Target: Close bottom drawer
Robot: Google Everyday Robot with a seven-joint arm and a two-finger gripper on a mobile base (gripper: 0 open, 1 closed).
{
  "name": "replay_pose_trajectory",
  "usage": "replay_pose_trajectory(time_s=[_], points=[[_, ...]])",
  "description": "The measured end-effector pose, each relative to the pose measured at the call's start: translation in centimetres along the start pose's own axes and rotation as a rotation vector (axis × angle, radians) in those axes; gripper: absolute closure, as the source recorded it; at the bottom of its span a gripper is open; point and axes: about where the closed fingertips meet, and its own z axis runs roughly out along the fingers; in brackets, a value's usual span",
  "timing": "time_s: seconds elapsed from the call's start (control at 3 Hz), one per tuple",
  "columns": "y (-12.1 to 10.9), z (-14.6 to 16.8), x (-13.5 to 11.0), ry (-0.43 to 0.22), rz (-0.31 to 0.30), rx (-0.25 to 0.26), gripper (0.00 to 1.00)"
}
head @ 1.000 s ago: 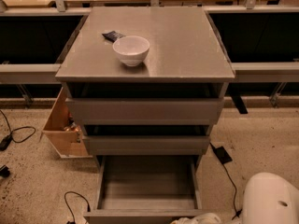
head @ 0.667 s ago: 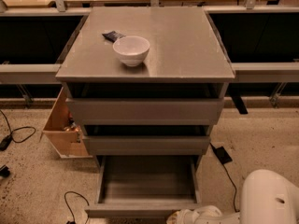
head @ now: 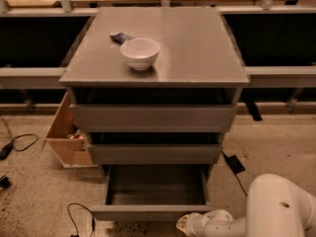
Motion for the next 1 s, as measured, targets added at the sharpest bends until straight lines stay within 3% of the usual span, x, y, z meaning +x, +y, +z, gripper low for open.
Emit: replay_pose_trajectory(time_s=[0.33, 1.0], points=[[-3.5, 0.7, -0.9, -0.008, -0.043, 0.038, 1.00], [-6.2, 1.0, -0.9, -0.027, -0.052, 0.056, 1.00]])
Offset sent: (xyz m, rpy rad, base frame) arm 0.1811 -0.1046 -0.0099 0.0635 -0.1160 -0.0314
